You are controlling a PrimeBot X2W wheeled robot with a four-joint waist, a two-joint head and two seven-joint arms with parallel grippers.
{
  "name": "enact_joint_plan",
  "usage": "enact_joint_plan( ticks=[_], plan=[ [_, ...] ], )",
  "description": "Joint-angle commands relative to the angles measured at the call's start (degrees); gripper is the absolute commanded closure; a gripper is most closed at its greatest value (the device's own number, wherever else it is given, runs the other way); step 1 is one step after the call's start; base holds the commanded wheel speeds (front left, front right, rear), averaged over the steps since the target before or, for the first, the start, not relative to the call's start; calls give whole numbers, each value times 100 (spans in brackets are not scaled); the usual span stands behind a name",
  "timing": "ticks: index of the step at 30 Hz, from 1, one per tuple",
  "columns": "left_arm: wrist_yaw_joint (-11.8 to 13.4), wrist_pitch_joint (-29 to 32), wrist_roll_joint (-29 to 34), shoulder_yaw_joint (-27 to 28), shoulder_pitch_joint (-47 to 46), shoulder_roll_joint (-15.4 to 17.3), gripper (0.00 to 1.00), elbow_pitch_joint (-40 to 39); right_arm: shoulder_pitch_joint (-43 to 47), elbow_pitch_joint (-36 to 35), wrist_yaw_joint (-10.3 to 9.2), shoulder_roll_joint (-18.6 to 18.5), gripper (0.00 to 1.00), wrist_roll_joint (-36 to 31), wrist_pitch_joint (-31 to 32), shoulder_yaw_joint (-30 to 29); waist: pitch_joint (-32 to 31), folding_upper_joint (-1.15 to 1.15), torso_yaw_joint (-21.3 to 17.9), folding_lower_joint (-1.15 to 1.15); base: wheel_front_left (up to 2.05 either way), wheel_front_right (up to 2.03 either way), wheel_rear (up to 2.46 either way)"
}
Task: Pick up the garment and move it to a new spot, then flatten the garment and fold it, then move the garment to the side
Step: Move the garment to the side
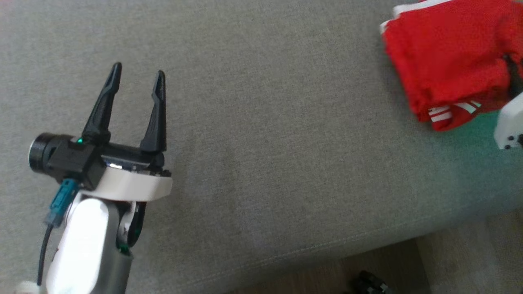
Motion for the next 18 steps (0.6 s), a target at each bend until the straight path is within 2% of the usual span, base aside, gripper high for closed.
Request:
enact_joint_plan(
  ticks=[1, 10, 11, 16, 17, 18],
  plan=[
    [-17, -29, 39, 169, -183, 120, 0, -210, -79, -108, 20, -169, 100, 1, 32, -80, 107, 0, -65, -1, 0, 0, 0],
    [-84, -29, 77, 52, -502, 118, 0, -225, -286, 432, 20, 46, 100, -239, -212, -998, 457, 0, -15, -1, 0, 0, 0],
    [-103, -29, 72, 41, -559, 120, 0, -222, -331, 518, 20, 147, 100, -333, -318, -1227, 523, 0, 11, -1, 0, 0, 0],
    [-113, -29, 55, 39, -616, 108, 0, -216, -386, 647, 20, 297, 100, -641, -460, -1636, 624, 0, 51, -1, 0, 0, 0],
    [-116, -29, 50, 37, -628, 100, 0, -213, -400, 651, 20, 336, 97, -721, -536, -1752, 643, 0, 65, -1, 0, 0, 0],
    [-120, -29, 49, 35, -641, 96, 0, -209, -411, 658, 20, 379, 72, -804, -601, -1870, 656, 0, 78, -1, 0, 0, 0]
  ],
)
